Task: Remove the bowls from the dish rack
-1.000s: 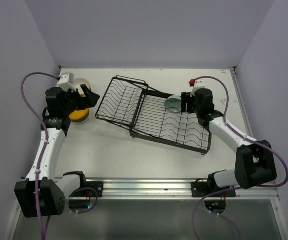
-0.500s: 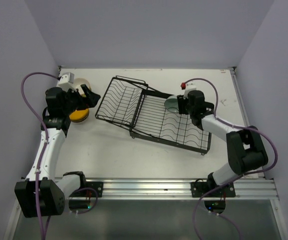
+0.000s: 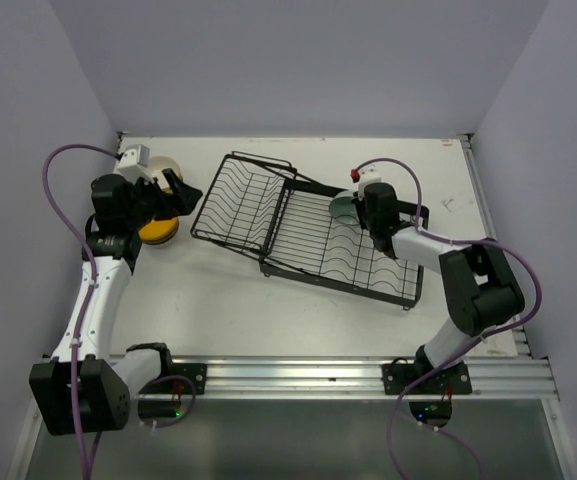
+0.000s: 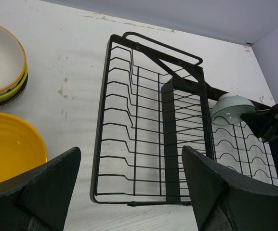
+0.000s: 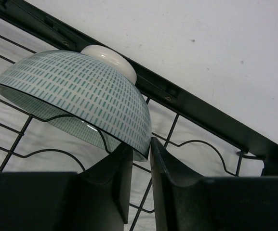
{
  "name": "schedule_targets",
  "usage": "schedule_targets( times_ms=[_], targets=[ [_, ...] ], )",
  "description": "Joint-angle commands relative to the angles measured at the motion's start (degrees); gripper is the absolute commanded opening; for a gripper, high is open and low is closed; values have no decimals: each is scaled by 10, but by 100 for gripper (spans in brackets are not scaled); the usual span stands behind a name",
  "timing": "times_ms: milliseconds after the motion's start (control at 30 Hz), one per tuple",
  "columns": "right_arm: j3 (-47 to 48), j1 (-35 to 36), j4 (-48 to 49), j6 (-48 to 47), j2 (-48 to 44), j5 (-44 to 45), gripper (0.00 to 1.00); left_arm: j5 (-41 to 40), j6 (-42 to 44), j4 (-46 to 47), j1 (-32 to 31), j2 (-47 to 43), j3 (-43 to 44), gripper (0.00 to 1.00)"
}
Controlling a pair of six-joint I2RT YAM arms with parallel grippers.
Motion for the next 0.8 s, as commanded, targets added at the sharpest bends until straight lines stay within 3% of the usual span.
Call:
schedule_targets(
  times_ms=[0,267,367,767],
  targets=[
    [13,19,57,-26,-2,34,23,12,-2,29,-2,-7,-4,89],
    [8,45,69,-68,-8,62,9,16,-4,30,-2,-11,-5,89],
    [-1,58,75,-83,-21,79,0,17,-5,30,-2,-12,-5,89],
    [-37,131,188,-240,-8,194,0,14,-3,30,-2,-16,-6,90]
  ],
)
